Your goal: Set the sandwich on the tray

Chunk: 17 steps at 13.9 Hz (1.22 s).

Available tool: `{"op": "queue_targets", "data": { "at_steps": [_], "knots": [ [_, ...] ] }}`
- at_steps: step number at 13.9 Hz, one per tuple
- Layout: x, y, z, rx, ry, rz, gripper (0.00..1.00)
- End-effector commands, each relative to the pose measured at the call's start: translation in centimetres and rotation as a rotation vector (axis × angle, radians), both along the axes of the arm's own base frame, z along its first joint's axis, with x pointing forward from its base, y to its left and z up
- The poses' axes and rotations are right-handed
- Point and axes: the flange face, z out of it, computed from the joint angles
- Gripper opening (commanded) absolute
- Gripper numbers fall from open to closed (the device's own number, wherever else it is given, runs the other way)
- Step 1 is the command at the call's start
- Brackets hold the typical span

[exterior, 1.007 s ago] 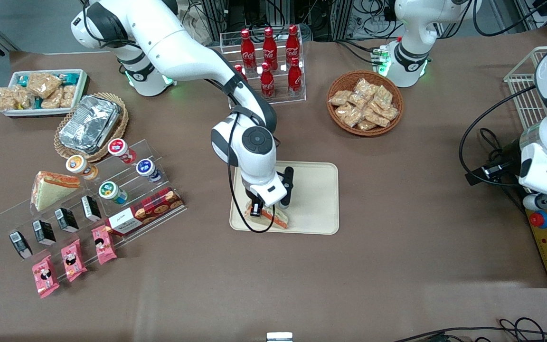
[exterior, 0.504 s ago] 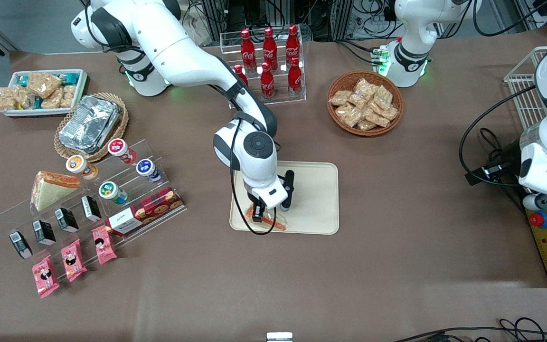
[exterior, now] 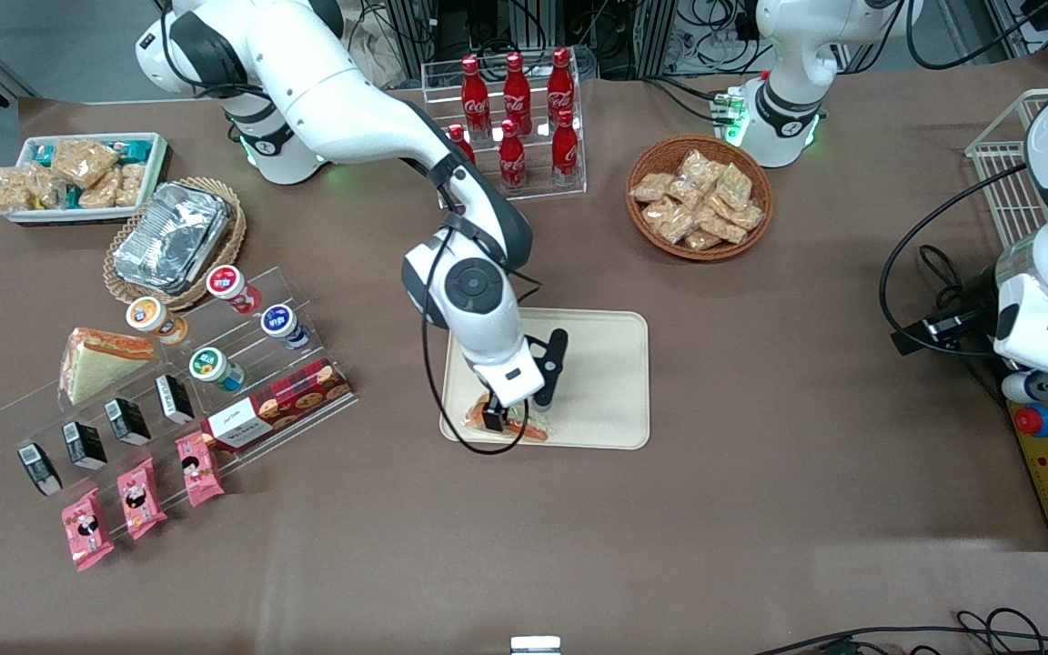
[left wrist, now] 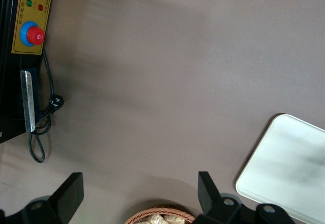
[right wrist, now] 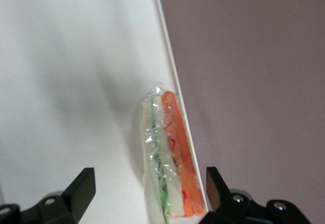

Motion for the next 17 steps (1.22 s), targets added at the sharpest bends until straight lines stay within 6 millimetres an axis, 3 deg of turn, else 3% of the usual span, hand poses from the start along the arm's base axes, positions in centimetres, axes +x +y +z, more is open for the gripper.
{"op": "queue_targets", "data": {
  "at_steps": [1, 3, 7, 10, 12, 16, 17],
  "knots": [
    [1.7, -3.3, 4.8, 0.03, 0.021, -0.082, 0.97],
    [3.8, -7.9, 8.6, 0.043, 0.033, -0.21, 0.97],
    [7.4, -19.2, 14.0, 0.053, 0.096, -0.466, 0.97],
    [8.5, -26.8, 18.6, 0.078, 0.092, -0.654, 0.97],
    [8.4, -30.4, 21.4, 0.09, 0.08, -0.81, 0.97],
    [8.7, -35.6, 23.9, 0.096, 0.045, -0.896, 0.98],
    [8.5, -37.8, 24.9, 0.106, 0.05, -0.93, 0.98]
  ]
}}
